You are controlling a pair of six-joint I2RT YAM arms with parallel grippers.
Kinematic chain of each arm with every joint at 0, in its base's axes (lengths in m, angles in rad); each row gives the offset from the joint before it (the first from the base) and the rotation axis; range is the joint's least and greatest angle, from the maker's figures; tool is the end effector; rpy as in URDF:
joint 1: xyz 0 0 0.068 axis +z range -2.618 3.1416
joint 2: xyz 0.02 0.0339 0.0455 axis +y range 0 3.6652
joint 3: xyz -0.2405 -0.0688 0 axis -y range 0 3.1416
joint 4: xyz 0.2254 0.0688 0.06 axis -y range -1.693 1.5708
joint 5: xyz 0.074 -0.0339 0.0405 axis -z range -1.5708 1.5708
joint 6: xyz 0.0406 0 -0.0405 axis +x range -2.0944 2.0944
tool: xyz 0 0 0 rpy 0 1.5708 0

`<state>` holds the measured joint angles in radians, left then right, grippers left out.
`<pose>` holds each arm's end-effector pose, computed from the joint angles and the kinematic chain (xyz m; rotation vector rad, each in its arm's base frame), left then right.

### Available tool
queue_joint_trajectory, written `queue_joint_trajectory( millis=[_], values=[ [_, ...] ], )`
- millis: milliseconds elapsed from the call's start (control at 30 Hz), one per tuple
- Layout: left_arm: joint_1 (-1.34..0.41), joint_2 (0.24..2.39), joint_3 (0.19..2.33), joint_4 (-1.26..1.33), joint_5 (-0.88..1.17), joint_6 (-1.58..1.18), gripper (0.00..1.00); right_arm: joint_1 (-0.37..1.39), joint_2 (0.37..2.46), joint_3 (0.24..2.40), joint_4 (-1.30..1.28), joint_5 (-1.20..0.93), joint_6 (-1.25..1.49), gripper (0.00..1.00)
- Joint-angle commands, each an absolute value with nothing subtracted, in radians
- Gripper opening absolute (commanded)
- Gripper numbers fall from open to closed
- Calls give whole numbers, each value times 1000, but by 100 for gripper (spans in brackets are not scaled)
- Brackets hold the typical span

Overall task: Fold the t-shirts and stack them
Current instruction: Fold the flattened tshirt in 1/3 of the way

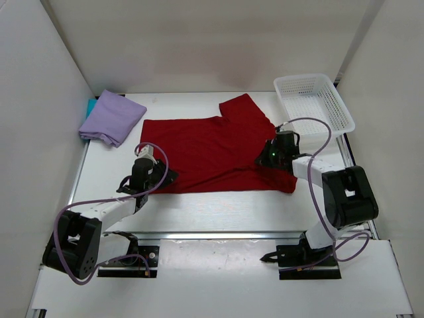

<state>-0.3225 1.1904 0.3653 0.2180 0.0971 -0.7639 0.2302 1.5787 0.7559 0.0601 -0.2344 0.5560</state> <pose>0.2090 -0.0740 0.1467 -0.4400 2.2242 -0.7069 0.2911 0.0779 0.1512 0.2701 2.3886 0.6543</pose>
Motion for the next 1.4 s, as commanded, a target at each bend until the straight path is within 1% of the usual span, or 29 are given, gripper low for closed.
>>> queue_joint_trajectory(
  millis=[0, 300, 467, 567, 600, 700, 767, 833, 900, 967, 1033, 1067, 1100, 1133, 1167, 1200, 1233, 1367],
  values=[
    [-321, 1173, 353, 247, 104, -769, 33, 265, 1617, 888, 48, -178, 522, 0],
    [-304, 1178, 347, 258, 117, -772, 32, 319, 1853, 1248, -175, -97, 413, 0],
    [-296, 1180, 350, 249, 111, -775, 32, 347, 1930, 1356, -222, -75, 374, 0],
    [-298, 1172, 360, 250, 103, -772, 33, 347, 1948, 1403, -236, -89, 359, 5],
    [-290, 1173, 356, 247, 107, -772, 32, 345, 1936, 1407, -221, -95, 350, 10],
    [-287, 1157, 361, 247, 97, -778, 31, 360, 1904, 1382, -189, -92, 328, 11],
    [-288, 1152, 365, 250, 92, -782, 32, 359, 1875, 1368, -173, -85, 316, 16],
    [-293, 1146, 368, 247, 92, -778, 32, 357, 1835, 1356, -183, -52, 318, 32],
    [-316, 1144, 385, 238, 83, -776, 32, 338, 1771, 1263, -154, -23, 330, 39],
    [-365, 1157, 394, 232, 66, -773, 33, 287, 1715, 1162, -82, -14, 360, 36],
    [-400, 1181, 396, 244, 75, -770, 33, 223, 1698, 1098, -63, -55, 385, 25],
    [-429, 1193, 408, 256, 68, -770, 33, 188, 1701, 1091, -75, -57, 390, 21],
    [-442, 1218, 414, 258, 80, -770, 33, 164, 1704, 1083, -83, -45, 379, 21],
    [-460, 1232, 419, 267, 86, -772, 33, 149, 1713, 1091, -90, -14, 376, 23],
    [-478, 1241, 417, 273, 90, -776, 32, 138, 1716, 1100, -110, 0, 370, 28],
    [-494, 1249, 420, 285, 91, -785, 33, 127, 1724, 1104, -109, -3, 365, 31],
    [-512, 1256, 419, 290, 84, -781, 33, 117, 1736, 1108, -100, 0, 357, 40],
    [-552, 1284, 426, 314, 95, -796, 33, 83, 1796, 1164, -94, -2, 367, 45]
  ],
)
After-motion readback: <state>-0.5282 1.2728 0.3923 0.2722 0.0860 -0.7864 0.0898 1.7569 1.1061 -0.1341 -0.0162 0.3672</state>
